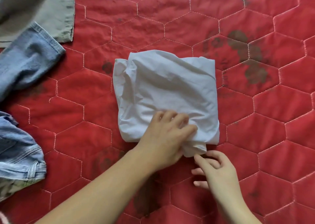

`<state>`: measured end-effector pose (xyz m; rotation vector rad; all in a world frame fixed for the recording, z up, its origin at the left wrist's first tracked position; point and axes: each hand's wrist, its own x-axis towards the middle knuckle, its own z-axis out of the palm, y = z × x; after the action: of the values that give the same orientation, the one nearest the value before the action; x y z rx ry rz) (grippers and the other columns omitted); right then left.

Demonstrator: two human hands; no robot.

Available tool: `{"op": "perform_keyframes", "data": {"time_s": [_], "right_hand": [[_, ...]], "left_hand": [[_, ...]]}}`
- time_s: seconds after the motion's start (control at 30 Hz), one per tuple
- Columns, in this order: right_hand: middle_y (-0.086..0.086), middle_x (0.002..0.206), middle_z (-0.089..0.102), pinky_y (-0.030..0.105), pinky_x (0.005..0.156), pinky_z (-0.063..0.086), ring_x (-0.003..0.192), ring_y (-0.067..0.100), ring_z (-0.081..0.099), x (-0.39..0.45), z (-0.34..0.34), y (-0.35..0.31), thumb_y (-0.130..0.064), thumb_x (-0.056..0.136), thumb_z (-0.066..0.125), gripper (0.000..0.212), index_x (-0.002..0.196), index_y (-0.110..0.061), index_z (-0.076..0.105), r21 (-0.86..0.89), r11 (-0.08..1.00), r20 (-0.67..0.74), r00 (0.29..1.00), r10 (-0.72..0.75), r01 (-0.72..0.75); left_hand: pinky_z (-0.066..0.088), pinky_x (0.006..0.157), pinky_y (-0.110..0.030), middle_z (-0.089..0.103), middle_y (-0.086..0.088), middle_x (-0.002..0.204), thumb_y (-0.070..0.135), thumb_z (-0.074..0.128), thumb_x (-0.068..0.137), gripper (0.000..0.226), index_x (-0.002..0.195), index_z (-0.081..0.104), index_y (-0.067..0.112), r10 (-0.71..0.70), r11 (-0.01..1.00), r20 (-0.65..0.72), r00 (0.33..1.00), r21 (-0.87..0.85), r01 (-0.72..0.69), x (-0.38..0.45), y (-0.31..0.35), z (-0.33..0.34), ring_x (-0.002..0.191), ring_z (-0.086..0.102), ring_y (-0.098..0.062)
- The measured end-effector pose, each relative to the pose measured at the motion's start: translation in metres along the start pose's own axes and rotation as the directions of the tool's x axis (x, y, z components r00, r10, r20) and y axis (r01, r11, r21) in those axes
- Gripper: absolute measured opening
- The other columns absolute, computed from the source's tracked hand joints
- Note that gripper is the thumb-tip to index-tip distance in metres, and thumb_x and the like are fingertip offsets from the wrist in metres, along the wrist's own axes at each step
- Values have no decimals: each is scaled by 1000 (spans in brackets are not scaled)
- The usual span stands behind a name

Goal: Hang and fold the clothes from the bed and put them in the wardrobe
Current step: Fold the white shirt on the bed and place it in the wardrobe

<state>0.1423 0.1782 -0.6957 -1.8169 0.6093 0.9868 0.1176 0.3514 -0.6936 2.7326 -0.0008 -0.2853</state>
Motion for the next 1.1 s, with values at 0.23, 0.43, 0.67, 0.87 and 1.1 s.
{"op": "perform_keyframes", "data": {"time_s": [0.23,0.43,0.67,0.87,1.1], "right_hand": [[7,75,73,22,48,52,63,12,69,5,6,-9,-16,91,64,15,81,-10,73,74,995,149,986,-78,68],[1,72,72,20,41,44,49,12,60,10,18,-24,-26,99,53,19,95,-12,66,136,990,314,949,-23,-21],[-1,52,56,17,36,34,38,8,46,26,26,-36,1,92,37,28,83,-14,59,583,792,217,974,61,-180],[-3,66,72,20,50,53,56,7,68,28,20,-22,-1,94,45,25,92,-17,64,714,677,165,983,81,-176],[12,89,65,23,72,54,76,11,63,22,-12,-16,-2,85,54,19,83,-20,60,-97,886,-314,830,-460,454]], "left_hand": [[50,69,-44,68,-6,98,12,70,77,28,104,72,13,40,992,-78,996,-116,-49,5,-12,-9,87,61,-33],[44,69,-16,71,6,84,19,78,78,10,88,78,18,-316,822,-204,927,-546,160,11,-4,-22,80,65,-10],[52,63,-39,67,-4,80,15,73,77,8,81,79,12,-128,946,-413,902,-323,-14,-6,4,-2,71,64,-27],[49,57,-42,62,-4,71,7,79,70,10,75,77,15,-68,983,-421,904,-181,-10,-10,3,26,66,59,-30],[49,62,-41,62,-1,71,7,79,63,16,74,69,13,-37,997,-319,947,-83,11,0,13,34,71,59,-30]]}}
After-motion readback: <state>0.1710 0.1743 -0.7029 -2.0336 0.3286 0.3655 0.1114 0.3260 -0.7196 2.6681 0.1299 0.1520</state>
